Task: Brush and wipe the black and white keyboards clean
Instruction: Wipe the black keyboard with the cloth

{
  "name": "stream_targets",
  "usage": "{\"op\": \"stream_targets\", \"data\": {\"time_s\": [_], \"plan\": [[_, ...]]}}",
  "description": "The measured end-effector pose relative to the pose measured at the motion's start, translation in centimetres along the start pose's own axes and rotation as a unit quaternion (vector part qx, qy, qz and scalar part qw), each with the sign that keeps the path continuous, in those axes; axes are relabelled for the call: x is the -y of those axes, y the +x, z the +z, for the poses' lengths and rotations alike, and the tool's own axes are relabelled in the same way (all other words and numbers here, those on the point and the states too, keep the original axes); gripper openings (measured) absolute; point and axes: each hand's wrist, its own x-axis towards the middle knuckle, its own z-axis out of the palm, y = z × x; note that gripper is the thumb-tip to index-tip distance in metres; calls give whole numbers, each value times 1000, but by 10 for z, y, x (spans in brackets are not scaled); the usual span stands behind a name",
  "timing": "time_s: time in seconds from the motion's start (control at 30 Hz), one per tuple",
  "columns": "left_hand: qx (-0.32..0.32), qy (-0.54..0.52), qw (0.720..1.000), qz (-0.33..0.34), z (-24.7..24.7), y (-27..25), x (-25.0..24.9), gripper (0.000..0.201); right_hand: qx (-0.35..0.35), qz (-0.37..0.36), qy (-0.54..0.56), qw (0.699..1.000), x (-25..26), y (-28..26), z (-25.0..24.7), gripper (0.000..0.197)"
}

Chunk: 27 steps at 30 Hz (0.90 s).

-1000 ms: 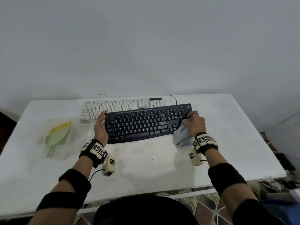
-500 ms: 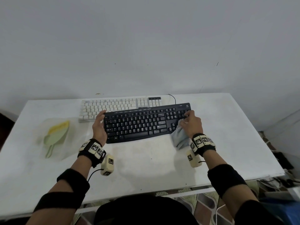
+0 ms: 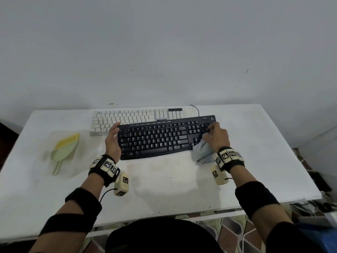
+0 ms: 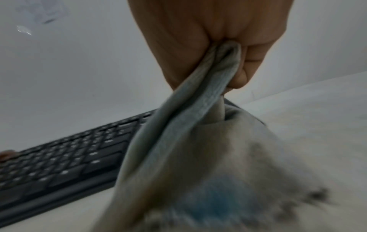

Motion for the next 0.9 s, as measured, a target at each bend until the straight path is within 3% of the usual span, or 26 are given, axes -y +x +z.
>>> {"op": "stream_targets", "data": {"time_s": [0.13,0.23,0.43,0.53,0.63,0.8,0.9], "plan": [[-3,1,1000,7,2,-2,0,25,-78,93,-27,992,-12,3,-17,33],[-2,-6,1000,3,0,-2,1,26,-73,107,-7,992,-2,-6,-19,42],[-3,-12,1000,-25,-3,4,-1,38,39,-85,41,995,71,-44,41,34],[-1,-22,999,-36,-2,2,-1,43,111,-141,59,982,111,-63,81,34],[-3,-32,999,-43,-1,1,-2,35,162,-182,58,968,146,-82,120,37],[-18,-71,996,-46,-8,6,-3,31,157,-286,19,945,188,-113,169,17],[5,-74,994,-81,-15,10,-1,48,141,-338,-78,927,184,-124,182,24]]}}
